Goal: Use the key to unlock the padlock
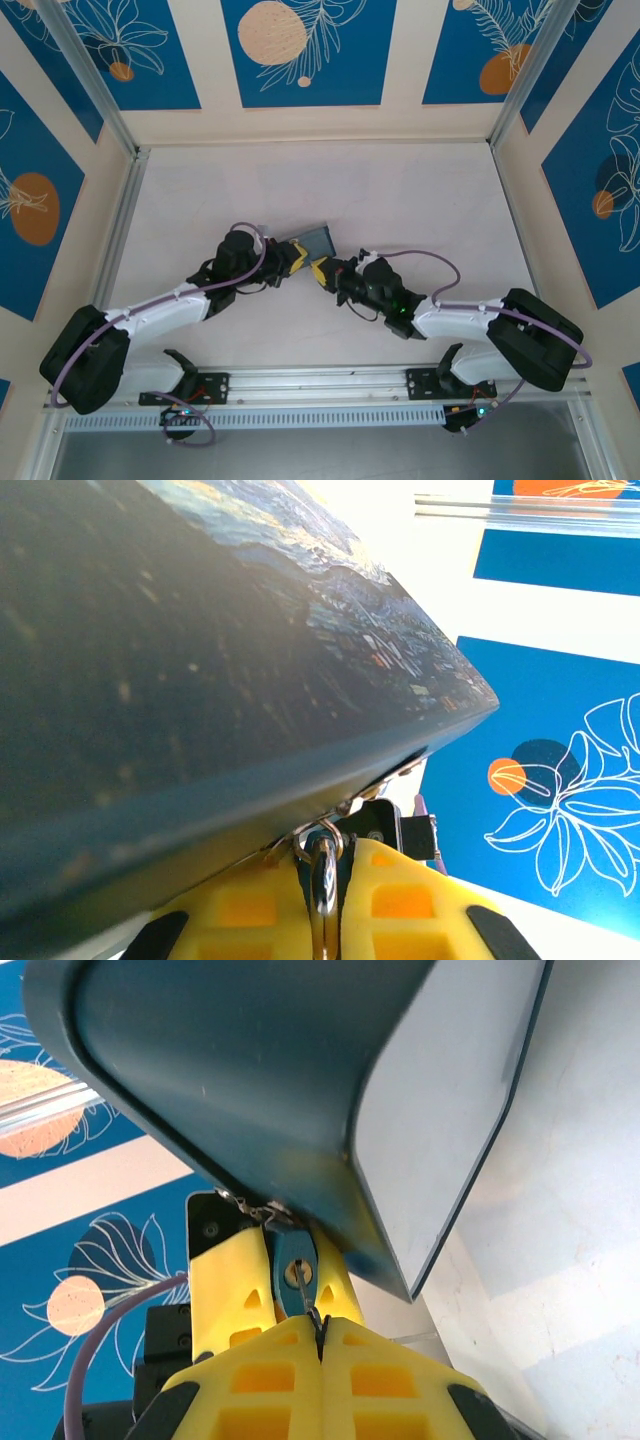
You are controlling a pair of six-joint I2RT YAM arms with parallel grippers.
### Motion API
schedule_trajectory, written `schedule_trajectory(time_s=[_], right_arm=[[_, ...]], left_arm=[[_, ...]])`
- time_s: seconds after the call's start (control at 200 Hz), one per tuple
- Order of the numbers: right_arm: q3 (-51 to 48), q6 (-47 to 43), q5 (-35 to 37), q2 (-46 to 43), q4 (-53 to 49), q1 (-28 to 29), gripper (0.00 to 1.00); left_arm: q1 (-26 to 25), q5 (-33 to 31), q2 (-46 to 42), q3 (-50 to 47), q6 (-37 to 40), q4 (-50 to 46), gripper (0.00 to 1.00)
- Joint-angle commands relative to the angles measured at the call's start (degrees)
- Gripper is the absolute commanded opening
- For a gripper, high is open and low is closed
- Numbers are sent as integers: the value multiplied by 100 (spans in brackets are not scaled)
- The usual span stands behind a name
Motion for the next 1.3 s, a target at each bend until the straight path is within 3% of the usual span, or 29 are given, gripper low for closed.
schedule_trajectory(time_s=[0.0, 0.625, 1.295], right_arm=[[93, -26, -205, -58, 14, 95, 0], [-202, -305, -349, -195, -162, -343, 0], [-136, 254, -673, 128, 405, -532, 0]], left_arm=[[-143, 312, -157, 50, 129, 454, 0], [-147, 330, -271, 9, 156, 404, 0], [-143, 332, -281, -37, 169, 408, 0]])
